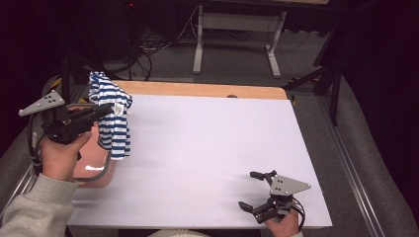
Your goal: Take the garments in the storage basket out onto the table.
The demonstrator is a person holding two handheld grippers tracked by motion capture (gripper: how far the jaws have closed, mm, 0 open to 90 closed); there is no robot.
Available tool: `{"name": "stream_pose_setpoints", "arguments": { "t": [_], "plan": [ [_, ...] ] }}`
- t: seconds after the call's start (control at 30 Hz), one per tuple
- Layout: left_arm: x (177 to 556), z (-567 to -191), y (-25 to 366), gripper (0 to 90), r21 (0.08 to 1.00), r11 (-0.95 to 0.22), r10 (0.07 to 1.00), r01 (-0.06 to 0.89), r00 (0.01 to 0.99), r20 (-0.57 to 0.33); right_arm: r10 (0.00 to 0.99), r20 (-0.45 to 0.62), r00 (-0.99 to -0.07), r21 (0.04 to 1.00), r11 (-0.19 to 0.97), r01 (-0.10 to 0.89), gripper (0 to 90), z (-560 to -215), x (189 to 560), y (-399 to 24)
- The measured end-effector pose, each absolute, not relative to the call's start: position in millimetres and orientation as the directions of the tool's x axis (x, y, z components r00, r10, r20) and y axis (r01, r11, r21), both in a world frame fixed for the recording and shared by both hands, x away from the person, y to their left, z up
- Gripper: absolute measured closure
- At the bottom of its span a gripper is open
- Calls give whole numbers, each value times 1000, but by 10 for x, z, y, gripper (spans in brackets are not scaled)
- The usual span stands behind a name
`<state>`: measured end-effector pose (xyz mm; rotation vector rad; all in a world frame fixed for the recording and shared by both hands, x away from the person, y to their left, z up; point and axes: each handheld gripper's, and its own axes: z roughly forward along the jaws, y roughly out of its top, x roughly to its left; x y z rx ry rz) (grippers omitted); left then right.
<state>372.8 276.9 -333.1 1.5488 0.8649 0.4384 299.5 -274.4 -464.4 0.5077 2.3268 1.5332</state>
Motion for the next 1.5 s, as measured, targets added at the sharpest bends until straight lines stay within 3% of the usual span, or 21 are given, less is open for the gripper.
{"name": "stream_pose_setpoints", "arguments": {
  "t": [0.37, 0.7, 1.5],
  "plan": [
    [3589, -3317, 2440, 820, 974, -15, 671, 227, 725, -158, 452, -60, -890, 923, 365, 124, 1, -4645, 2994, -2748],
    [3514, -3469, 2131, 818, 979, 13, 586, 204, 792, -173, 450, -60, -891, 922, 368, 124, 1, -4648, 2996, -2751],
    [3485, -3865, 1638, 816, 989, 1, 541, 150, 832, -127, 447, -63, -892, 921, 371, 121, 1, -4647, 2992, -2753]
  ]
}}
